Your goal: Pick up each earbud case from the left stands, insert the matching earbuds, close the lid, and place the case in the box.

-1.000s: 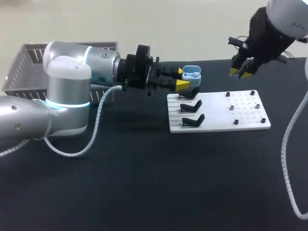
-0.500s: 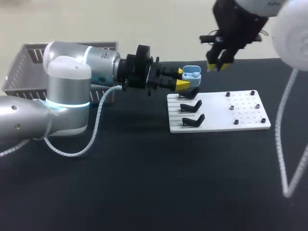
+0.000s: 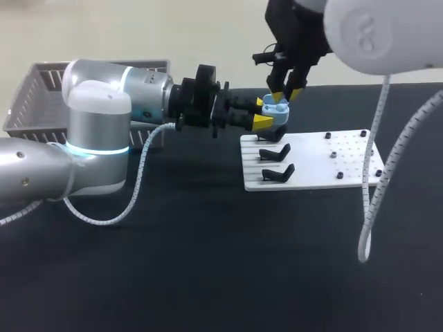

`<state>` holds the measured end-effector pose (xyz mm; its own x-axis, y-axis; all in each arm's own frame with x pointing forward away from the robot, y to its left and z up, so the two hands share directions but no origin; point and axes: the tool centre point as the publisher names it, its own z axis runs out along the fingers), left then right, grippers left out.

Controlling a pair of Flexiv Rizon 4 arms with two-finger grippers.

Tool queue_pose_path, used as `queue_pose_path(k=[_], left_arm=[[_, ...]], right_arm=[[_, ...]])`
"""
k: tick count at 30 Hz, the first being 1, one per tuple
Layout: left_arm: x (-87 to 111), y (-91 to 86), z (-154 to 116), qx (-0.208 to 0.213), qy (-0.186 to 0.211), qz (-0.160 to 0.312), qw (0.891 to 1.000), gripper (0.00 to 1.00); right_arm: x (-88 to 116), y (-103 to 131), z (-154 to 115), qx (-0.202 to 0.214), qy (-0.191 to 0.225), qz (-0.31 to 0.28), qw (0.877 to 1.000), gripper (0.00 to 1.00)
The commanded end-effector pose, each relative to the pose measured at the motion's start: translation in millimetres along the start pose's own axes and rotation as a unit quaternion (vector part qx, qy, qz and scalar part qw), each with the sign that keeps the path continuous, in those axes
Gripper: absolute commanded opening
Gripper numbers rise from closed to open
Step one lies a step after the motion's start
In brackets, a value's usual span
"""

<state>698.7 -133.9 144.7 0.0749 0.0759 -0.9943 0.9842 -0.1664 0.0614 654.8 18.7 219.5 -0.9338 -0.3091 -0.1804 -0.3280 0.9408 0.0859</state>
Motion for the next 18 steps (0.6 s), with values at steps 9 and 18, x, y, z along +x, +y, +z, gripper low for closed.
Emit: queue_pose_path(k=[9, 18], left_arm=[[0.4, -0.1, 0.4, -0.001, 0.0, 0.0, 1.0, 0.0], [0.4, -0.1, 0.4, -0.001, 0.0, 0.0, 1.0, 0.0]], right_arm=[[-14.9, 2.2, 16.2, 0.027, 0.019, -0.012, 0.999, 0.0], [-16.3, -0.3, 22.8, 0.035, 0.023, -0.017, 0.999, 0.0]])
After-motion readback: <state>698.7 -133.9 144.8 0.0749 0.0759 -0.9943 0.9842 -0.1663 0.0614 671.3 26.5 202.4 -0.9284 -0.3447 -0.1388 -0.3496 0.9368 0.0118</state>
